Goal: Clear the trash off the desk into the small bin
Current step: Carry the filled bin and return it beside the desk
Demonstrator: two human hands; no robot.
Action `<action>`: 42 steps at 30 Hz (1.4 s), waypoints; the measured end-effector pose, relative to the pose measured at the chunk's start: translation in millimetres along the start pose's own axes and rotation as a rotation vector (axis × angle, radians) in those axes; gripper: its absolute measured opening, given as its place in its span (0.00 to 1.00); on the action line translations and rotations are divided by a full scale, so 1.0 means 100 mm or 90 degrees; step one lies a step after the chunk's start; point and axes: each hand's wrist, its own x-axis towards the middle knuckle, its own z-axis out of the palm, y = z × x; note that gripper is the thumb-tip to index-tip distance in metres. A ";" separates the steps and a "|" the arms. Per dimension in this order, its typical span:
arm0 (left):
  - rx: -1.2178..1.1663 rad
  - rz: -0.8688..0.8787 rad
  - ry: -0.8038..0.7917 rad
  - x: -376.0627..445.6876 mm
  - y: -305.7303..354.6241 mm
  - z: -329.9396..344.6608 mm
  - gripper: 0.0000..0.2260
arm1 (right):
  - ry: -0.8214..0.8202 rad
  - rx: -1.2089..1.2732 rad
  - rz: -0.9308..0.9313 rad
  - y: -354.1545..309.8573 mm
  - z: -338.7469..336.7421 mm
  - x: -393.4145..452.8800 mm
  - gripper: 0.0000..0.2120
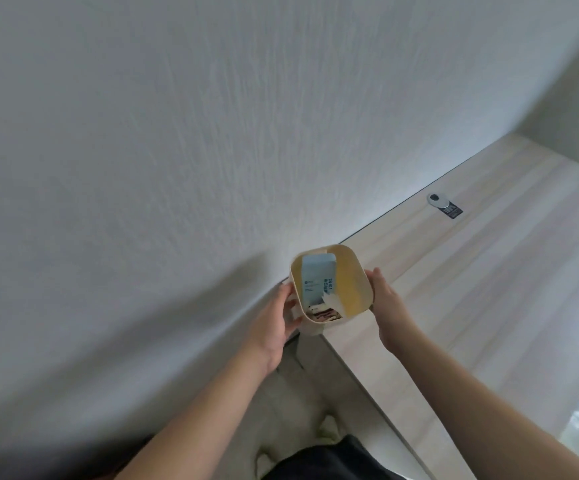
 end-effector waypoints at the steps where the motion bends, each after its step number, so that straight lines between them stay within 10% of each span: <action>1: -0.009 -0.007 -0.006 0.06 0.03 0.02 0.22 | 0.002 -0.004 0.000 -0.02 -0.01 0.06 0.27; 42: -0.042 -0.109 0.142 0.80 0.13 0.29 0.16 | -0.133 -0.030 0.041 -0.22 -0.05 1.25 0.22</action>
